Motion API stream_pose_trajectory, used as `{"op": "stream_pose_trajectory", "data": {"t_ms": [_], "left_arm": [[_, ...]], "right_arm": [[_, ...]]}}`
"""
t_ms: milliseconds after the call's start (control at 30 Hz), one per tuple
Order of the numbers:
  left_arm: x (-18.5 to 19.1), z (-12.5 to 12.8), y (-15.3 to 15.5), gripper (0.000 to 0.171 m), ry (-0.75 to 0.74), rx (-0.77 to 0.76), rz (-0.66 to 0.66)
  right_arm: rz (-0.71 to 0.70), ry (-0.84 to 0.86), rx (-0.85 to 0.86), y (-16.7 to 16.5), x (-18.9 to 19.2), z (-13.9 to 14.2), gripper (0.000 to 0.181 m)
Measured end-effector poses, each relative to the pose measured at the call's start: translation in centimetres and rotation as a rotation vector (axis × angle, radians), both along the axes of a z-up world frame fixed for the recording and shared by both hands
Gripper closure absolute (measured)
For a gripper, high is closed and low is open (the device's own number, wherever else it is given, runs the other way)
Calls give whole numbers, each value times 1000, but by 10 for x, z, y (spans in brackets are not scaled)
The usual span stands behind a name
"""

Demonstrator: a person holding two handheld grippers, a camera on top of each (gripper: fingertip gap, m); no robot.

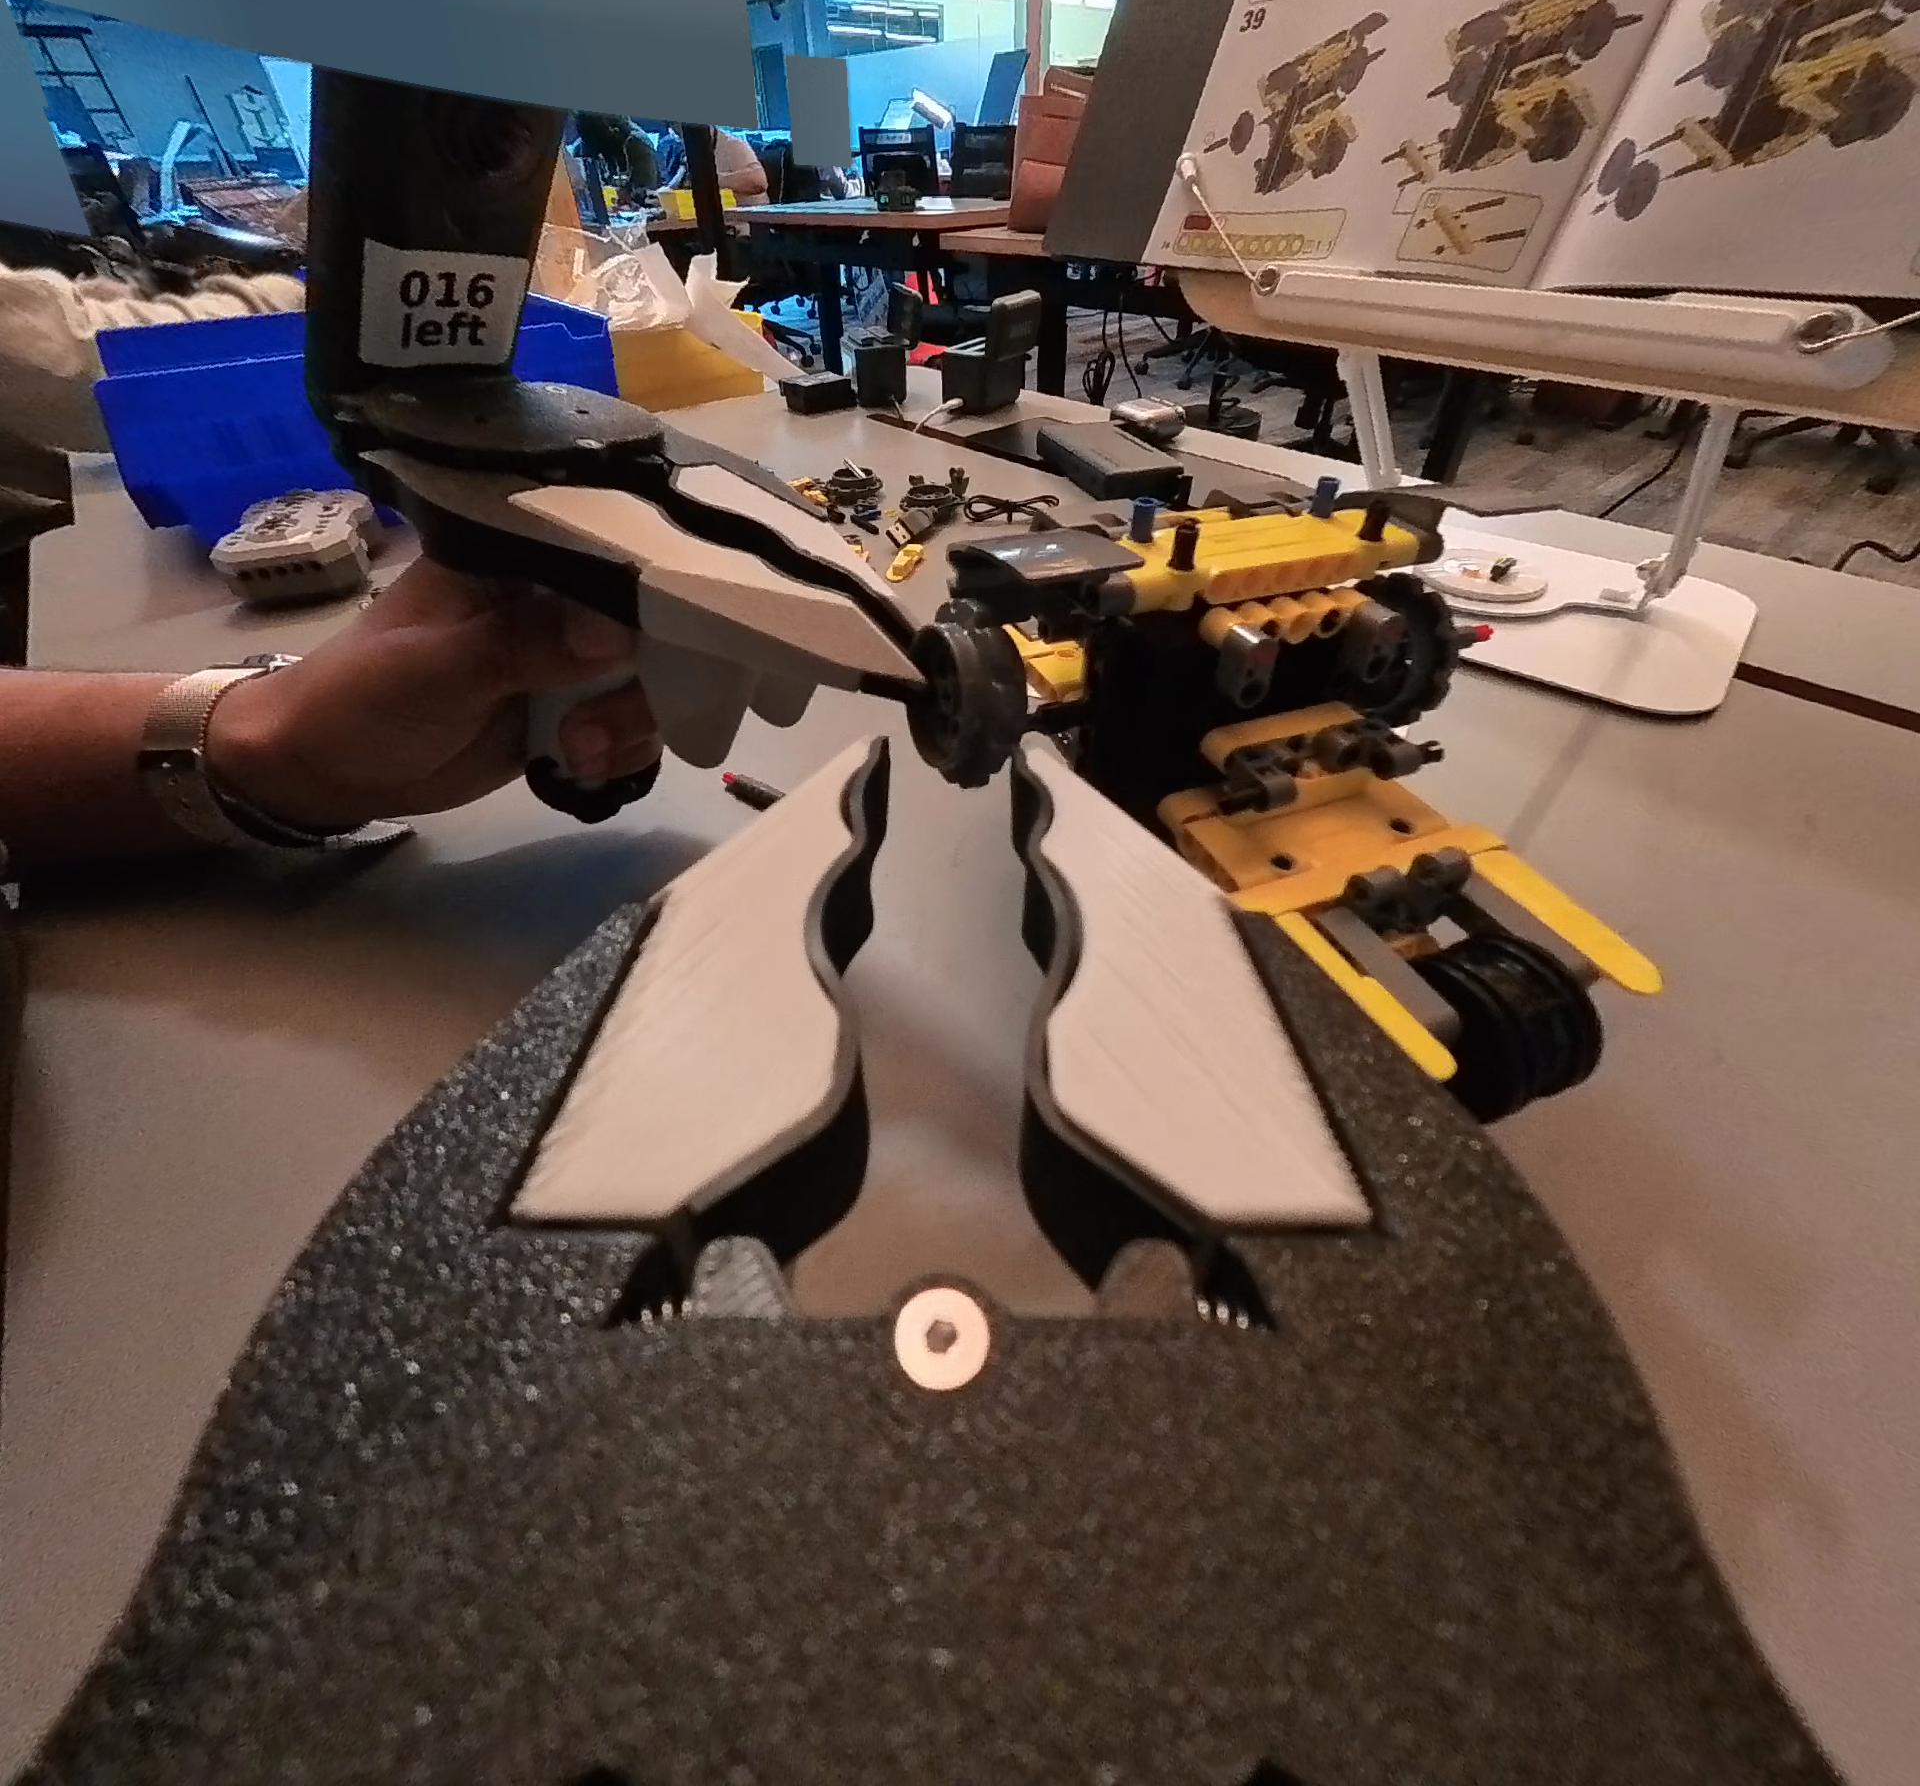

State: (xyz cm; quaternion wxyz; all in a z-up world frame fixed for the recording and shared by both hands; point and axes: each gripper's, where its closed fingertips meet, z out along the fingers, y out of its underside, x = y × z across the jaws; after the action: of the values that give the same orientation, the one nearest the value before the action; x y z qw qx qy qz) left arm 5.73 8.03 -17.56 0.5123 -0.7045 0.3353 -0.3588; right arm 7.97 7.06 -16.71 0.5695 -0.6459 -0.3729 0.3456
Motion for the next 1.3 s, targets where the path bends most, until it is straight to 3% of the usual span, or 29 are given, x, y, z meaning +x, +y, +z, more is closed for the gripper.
{"op": "stream_pose_trajectory", "data": {"t_ms": [533,933,1300], "left_arm": [[3,-9,-1,162,58,-17,-27],[-5,-11,-11,162,311,158,31],[-19,0,-18,162,352,260,67]], "right_arm": [[-3,-13,-1,0,-1,-2,158],[-4,38,1,0,4,4,158],[12,32,28,-4,2,4,156]]}}
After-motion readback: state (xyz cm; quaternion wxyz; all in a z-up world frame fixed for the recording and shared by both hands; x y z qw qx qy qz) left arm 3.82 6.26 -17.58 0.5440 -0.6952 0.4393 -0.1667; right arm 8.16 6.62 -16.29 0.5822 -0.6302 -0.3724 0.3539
